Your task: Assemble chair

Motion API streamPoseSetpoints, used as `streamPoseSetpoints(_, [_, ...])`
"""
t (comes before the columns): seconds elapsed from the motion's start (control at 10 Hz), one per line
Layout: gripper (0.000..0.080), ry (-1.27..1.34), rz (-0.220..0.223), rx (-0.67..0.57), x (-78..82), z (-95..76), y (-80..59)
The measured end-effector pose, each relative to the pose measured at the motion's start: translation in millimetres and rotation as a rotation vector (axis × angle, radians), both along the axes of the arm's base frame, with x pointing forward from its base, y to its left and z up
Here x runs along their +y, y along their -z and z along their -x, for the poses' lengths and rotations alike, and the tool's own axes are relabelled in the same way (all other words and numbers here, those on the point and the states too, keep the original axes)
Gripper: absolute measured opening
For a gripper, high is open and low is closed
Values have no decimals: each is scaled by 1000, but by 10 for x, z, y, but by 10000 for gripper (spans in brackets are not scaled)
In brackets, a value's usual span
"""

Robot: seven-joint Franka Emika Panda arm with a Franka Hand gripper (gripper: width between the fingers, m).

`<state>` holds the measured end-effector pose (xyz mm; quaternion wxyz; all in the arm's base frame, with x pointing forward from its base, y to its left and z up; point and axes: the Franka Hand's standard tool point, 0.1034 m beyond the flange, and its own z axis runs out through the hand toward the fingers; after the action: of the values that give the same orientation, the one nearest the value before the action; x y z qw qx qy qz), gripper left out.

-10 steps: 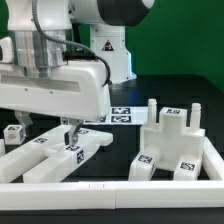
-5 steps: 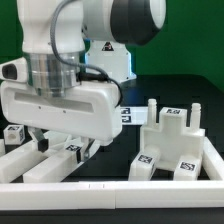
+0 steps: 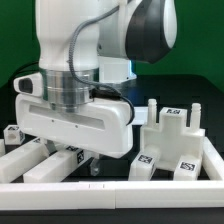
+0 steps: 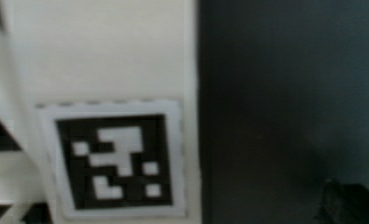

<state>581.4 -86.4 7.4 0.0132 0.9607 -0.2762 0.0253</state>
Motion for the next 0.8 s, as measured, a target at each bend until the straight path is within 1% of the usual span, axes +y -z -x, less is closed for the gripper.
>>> streamPoseSetpoints(0.1, [523,4,0,0,-12,2,1])
streamPoseSetpoints(0.2, [523,4,0,0,-14,3,1])
streamPoseSetpoints(0.3, [384,5,0,0,-19,4,1])
streamPoseSetpoints(0.4, [280,6,0,-1,-22,2,-2])
streamPoseSetpoints(0.5, [280,0,-2,2,-40,4,-17])
streamPoseSetpoints(0.6, [281,-8,-5,-1,-111,4,-114])
streamPoseSetpoints(0.7, [281,-6,-12,-10,-142,18,-226])
streamPoseSetpoints(0.8, [281,-2,-30,-17,-118,18,-365])
